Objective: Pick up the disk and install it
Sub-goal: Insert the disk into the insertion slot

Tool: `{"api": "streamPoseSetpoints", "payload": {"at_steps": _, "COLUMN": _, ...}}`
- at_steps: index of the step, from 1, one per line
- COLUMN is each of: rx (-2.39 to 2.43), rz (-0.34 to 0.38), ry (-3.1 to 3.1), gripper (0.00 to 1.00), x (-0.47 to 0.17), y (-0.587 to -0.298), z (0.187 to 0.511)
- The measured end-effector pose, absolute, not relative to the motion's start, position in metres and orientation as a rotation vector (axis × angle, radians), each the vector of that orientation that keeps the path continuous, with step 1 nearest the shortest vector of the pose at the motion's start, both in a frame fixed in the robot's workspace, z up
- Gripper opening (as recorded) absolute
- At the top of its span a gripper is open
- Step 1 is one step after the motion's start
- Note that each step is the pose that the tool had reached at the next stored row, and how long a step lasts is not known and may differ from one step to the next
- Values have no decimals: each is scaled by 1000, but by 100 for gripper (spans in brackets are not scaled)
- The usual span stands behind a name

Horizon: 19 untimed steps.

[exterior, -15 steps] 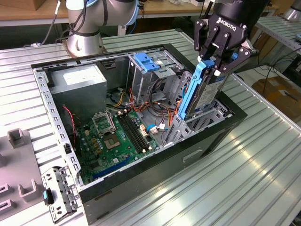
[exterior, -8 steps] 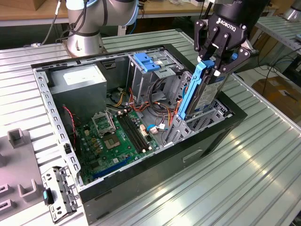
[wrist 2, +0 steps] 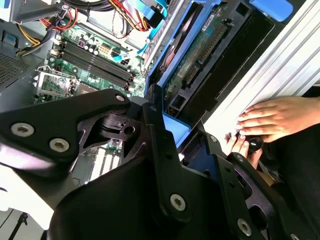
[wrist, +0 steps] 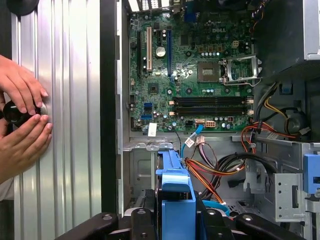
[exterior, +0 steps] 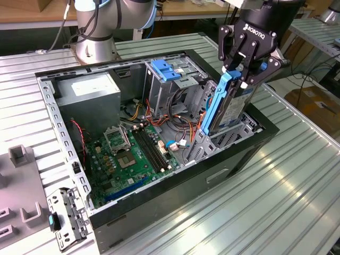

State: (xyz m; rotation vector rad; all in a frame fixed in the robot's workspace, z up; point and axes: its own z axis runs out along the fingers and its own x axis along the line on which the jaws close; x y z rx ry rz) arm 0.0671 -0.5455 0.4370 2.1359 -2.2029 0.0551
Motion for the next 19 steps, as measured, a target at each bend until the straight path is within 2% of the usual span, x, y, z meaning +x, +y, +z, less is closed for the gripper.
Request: {"api": "streamPoseSetpoints", "payload": {"at_steps": 19, "rx": 2136, "rz": 55, "ry": -2203, "gripper": 37, "x": 67, "y": -548, "z": 405}}
